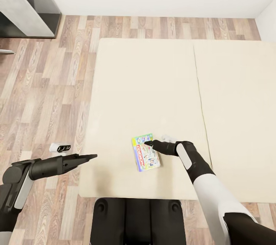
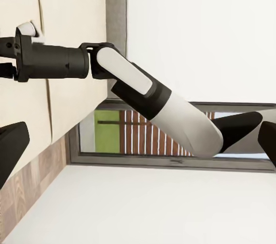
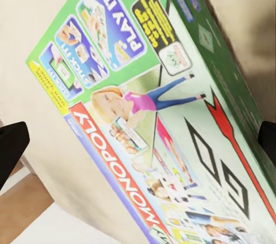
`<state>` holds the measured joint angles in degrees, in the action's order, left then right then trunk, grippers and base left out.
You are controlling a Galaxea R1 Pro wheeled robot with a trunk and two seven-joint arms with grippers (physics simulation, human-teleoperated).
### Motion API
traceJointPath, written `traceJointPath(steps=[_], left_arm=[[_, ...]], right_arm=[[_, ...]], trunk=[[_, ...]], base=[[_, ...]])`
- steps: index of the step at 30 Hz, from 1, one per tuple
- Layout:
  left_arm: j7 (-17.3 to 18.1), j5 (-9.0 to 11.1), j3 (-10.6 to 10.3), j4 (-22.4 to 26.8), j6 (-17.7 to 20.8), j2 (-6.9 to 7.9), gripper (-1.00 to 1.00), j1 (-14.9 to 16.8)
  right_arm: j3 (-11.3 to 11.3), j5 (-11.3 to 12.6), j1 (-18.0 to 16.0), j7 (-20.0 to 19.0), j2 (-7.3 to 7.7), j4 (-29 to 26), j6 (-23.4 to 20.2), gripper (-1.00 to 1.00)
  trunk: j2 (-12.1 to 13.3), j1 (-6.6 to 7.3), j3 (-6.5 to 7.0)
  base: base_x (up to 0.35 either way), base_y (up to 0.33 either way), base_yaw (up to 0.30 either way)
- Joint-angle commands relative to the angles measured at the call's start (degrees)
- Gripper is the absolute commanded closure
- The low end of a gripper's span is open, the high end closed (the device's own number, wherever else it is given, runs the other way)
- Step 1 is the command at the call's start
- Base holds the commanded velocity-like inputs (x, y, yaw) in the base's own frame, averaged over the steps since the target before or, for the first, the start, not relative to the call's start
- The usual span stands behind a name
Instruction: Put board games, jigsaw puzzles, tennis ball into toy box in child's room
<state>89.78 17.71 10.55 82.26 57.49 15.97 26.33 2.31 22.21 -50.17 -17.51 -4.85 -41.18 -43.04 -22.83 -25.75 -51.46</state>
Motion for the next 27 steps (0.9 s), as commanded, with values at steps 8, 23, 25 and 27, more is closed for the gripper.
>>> traceJointPath(steps=[8, 23, 25, 27], left_arm=[[0.2, 0.0, 0.0, 0.0, 0.6, 0.02, -1.00, 0.0], [0.2, 0.0, 0.0, 0.0, 0.6, 0.02, -1.00, 0.0], [0.2, 0.0, 0.0, 0.0, 0.6, 0.02, -1.00, 0.0], [0.2, 0.0, 0.0, 0.0, 0.6, 0.02, -1.00, 0.0]], right_arm=[[0.2, -0.1, 0.0, -0.2, -0.07, 0.0, -0.3, -1.00], [0.2, -0.1, 0.0, -0.2, -0.07, 0.0, -0.3, -1.00], [0.2, -0.1, 0.0, -0.2, -0.07, 0.0, -0.3, -1.00], [0.2, -0.1, 0.0, -0.2, -0.07, 0.0, -0.3, -1.00]], trunk=[[-0.1, -0.03, -0.06], [-0.1, -0.03, -0.06], [-0.1, -0.03, -0.06], [-0.1, -0.03, -0.06]], base=[[0.000, 0.106, 0.000], [0.000, 0.106, 0.000], [0.000, 0.106, 0.000], [0.000, 0.106, 0.000]])
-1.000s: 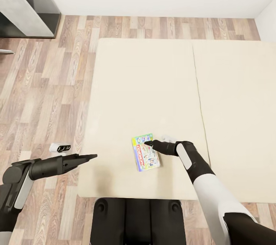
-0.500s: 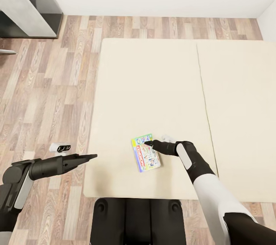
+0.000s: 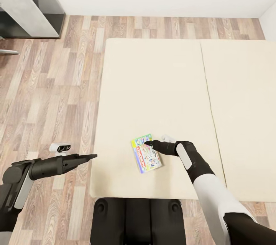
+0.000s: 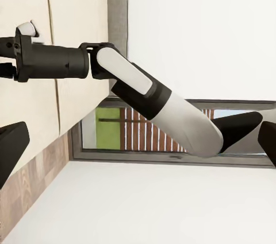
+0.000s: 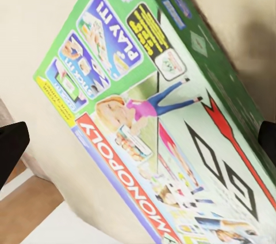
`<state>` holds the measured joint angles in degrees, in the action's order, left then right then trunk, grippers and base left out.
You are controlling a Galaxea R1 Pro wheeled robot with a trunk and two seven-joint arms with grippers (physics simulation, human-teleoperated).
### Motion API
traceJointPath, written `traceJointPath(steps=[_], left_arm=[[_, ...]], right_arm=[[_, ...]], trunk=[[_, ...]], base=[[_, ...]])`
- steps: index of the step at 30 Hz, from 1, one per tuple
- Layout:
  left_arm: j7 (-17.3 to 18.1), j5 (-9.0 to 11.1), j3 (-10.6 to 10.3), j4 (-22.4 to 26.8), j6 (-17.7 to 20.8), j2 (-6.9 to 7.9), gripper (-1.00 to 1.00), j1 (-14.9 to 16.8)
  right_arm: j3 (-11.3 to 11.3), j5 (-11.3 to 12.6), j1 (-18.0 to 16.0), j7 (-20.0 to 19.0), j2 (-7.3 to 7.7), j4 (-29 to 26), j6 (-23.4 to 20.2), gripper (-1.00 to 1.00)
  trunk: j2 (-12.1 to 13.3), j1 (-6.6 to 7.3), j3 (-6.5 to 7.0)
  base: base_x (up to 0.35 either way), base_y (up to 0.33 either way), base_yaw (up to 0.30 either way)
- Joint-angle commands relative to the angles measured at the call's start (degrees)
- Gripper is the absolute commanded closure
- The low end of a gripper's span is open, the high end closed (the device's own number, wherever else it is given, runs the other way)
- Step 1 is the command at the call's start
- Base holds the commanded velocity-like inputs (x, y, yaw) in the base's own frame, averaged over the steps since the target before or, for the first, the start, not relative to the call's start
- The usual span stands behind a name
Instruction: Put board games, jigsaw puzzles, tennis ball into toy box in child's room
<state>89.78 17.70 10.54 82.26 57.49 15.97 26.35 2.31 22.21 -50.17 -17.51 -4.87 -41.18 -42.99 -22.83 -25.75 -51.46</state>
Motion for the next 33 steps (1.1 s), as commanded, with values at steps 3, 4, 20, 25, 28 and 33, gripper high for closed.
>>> traceJointPath(steps=[3, 4, 20, 25, 28, 33], left_arm=[[0.2, 0.0, 0.0, 0.0, 0.6, 0.02, -1.00, 0.0], [0.2, 0.0, 0.0, 0.0, 0.6, 0.02, -1.00, 0.0], [0.2, 0.0, -0.1, 0.0, 0.6, 0.02, -1.00, 0.0], [0.2, 0.0, -0.1, 0.0, 0.6, 0.02, -1.00, 0.0], [0.2, 0.0, 0.0, 0.0, 0.6, 0.02, -1.00, 0.0], [0.2, 0.0, 0.0, 0.0, 0.6, 0.02, -1.00, 0.0]], right_arm=[[0.2, -0.1, 0.0, -0.2, -0.05, 0.0, -0.3, -1.00], [0.2, -0.1, 0.0, -0.2, -0.05, 0.0, -0.3, -1.00], [0.2, -0.1, 0.0, -0.2, -0.14, 0.0, -0.3, -1.00], [0.2, -0.1, 0.0, -0.2, -0.14, 0.0, -0.3, -1.00], [0.2, -0.1, 0.0, -0.2, -0.14, 0.0, -0.3, -1.00], [0.2, -0.1, 0.0, -0.2, -0.13, 0.0, -0.3, -1.00]], trunk=[[-0.1, -0.03, -0.06], [-0.1, -0.03, -0.06], [-0.1, -0.03, -0.06], [-0.1, -0.03, -0.06], [-0.1, -0.03, -0.06], [-0.1, -0.03, -0.06]], base=[[0.000, 0.106, 0.000], [0.000, 0.106, 0.000], [0.000, 0.107, 0.000], [0.000, 0.114, 0.000], [0.000, 0.115, 0.000], [0.000, 0.116, 0.000]])
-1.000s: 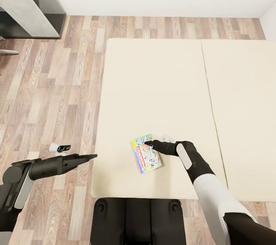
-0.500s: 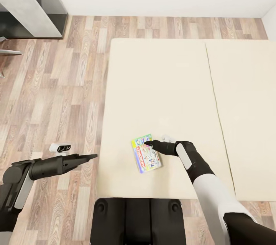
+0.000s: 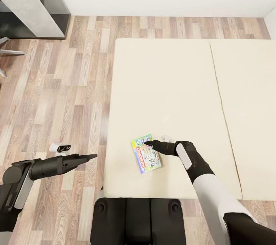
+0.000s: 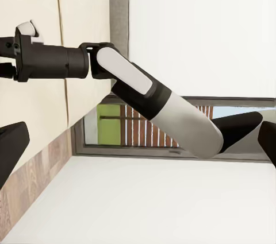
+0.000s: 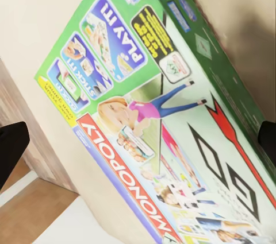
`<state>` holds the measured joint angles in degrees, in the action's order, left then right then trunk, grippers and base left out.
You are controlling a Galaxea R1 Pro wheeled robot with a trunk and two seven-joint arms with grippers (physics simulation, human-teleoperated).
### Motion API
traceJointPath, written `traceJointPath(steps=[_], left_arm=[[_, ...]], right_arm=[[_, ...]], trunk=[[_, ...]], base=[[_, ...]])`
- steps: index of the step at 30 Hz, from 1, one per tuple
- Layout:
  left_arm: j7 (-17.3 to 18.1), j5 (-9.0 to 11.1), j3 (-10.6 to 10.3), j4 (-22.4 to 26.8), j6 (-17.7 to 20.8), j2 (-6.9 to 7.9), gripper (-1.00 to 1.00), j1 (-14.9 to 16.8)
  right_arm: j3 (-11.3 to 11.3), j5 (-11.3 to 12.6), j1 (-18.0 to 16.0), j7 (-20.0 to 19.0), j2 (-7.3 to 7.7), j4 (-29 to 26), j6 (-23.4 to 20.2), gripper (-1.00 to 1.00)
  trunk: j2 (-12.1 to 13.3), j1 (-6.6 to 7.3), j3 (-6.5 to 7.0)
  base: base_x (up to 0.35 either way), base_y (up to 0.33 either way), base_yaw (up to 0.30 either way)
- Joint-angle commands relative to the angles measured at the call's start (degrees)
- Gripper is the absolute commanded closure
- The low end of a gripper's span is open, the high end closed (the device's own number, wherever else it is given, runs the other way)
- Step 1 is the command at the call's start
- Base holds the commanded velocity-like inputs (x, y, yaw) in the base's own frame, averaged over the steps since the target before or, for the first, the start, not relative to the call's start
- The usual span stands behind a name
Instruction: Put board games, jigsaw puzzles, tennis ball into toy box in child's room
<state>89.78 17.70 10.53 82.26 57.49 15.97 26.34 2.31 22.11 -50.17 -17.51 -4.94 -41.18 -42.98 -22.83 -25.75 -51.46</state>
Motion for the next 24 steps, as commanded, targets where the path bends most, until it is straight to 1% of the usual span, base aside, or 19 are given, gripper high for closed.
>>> traceJointPath(steps=[1, 24], left_arm=[[0.2, 0.0, 0.0, 0.0, 0.6, 0.02, -1.00, 0.0], [0.2, 0.0, 0.0, 0.0, 0.6, 0.02, -1.00, 0.0]], right_arm=[[0.2, 0.0, 0.0, -0.2, -0.03, 0.0, -0.3, -1.00], [0.2, 0.0, 0.0, -0.2, 0.05, 0.0, -0.3, -1.00]], trunk=[[-0.1, -0.03, -0.06], [-0.1, -0.03, -0.06]], base=[[0.000, 0.116, 0.000], [0.000, 0.116, 0.000]])
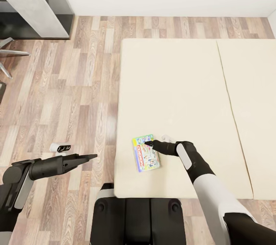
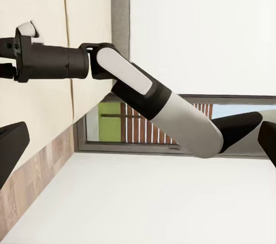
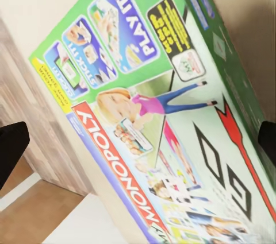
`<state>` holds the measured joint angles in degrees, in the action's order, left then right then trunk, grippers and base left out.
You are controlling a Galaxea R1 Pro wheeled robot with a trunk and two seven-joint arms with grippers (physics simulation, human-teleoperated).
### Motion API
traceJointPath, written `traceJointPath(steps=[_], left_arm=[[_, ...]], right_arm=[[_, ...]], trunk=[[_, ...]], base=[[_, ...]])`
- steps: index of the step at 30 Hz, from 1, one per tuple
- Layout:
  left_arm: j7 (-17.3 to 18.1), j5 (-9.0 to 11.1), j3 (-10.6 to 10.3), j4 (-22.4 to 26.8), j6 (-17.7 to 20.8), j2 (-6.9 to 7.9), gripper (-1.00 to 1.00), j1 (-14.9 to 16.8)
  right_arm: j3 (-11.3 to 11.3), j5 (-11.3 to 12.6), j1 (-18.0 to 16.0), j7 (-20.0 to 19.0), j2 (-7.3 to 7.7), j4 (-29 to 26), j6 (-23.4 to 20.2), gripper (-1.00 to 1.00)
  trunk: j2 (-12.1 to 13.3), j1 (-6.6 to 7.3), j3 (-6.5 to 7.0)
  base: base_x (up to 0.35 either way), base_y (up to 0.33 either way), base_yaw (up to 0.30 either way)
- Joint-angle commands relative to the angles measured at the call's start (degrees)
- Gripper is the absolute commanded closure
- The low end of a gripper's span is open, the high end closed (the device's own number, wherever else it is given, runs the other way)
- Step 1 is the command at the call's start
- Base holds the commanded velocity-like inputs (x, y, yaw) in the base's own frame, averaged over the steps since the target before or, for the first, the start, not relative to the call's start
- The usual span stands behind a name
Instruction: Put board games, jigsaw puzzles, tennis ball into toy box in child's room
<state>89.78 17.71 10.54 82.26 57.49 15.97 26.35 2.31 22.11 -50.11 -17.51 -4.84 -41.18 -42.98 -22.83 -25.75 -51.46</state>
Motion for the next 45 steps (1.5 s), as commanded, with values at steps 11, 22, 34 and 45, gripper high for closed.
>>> traceJointPath(steps=[11, 22, 34, 45], left_arm=[[0.2, 0.0, 0.0, 0.0, 0.6, 0.04, -1.00, 0.0], [0.2, 0.0, 0.0, 0.0, 0.6, 0.11, -1.00, 0.0], [0.2, 0.0, 0.0, 0.0, 0.6, 0.11, -1.00, 0.0], [0.2, 0.0, 0.0, 0.0, 0.6, 0.11, -1.00, 0.0]], right_arm=[[0.1, 0.0, 0.1, -0.2, -0.23, 0.0, -0.3, -1.00], [0.1, 0.0, 0.1, -0.2, -0.26, 0.0, -0.3, -1.00], [0.1, 0.0, 0.1, -0.2, -0.26, 0.0, -0.3, -1.00], [0.2, 0.0, 0.1, -0.2, -0.20, 0.0, -0.3, -1.00]], trunk=[[-0.1, -0.03, -0.06], [-0.1, -0.03, -0.06], [-0.1, -0.03, -0.06], [-0.1, -0.03, -0.06]], base=[[0.000, 0.108, 0.000], [0.000, 0.009, 0.000], [0.000, 0.000, 0.000], [0.000, 0.000, 0.000]])
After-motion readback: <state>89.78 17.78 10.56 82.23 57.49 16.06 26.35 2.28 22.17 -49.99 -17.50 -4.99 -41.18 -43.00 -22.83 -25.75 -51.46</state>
